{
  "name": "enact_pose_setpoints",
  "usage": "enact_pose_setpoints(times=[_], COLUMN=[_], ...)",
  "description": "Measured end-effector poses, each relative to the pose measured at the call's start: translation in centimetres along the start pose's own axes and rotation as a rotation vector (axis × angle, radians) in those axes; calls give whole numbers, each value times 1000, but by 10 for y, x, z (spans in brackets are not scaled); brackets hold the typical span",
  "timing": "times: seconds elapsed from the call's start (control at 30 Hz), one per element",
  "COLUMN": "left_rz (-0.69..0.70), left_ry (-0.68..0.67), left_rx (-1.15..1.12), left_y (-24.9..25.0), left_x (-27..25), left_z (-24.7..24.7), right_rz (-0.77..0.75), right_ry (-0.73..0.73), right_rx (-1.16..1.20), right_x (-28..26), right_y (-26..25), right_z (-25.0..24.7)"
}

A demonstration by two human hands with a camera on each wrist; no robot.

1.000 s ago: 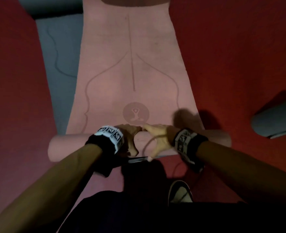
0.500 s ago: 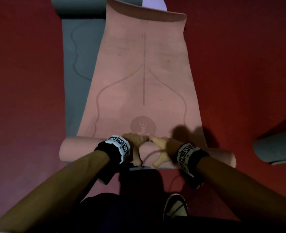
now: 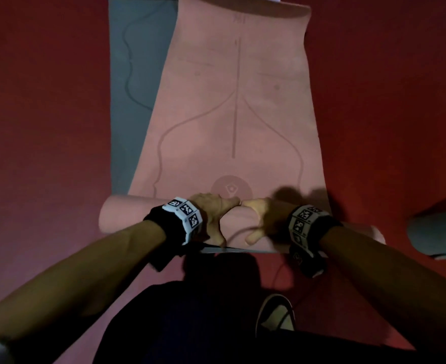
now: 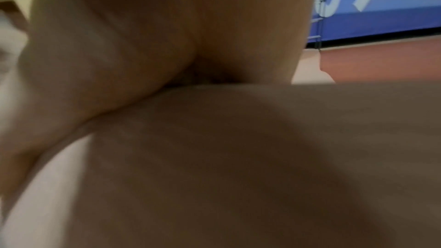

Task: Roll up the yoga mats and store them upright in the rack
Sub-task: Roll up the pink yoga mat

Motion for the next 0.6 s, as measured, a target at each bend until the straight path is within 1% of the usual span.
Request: enact_pose_setpoints(times=[0.07,0.17,0.23,0.3,0.37,0.43,0.47,0.53,0.6], left_rz=[10,15,25,15,8,38,35,13,-10], left_ry=[-38,-96,-119,-129,-103,-44,-25,35,30], left_rx=[-116,-328,-355,-330,-167,59,122,101,33], left_y=[-4,-11,-10,-7,0,2,3,4,4], left_x=[-4,-3,-4,-1,-3,-1,-3,-5,-9], left_z=[-8,-17,-19,-16,-11,0,4,5,-4], right_rz=[-9,-52,-85,-81,-45,-22,-17,-32,-31], right_ry=[-14,53,95,114,92,72,57,39,32], right_rx=[-29,-115,-174,-156,-89,6,39,87,24], right_x=[-5,-18,-24,-27,-27,-22,-19,-9,-9], right_y=[-5,-13,-13,-11,-7,-4,-4,-1,-2], right_z=[2,7,11,9,8,5,4,5,5])
Point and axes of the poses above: each hand's wrist, its own x-axis towards the middle knuckle, its own z-axis out of the palm, y = z × x, the point moved 2 cm from there along x, towards the middle knuckle, and after that the axes turned 9 degrees about z, right-handed, at the moved point
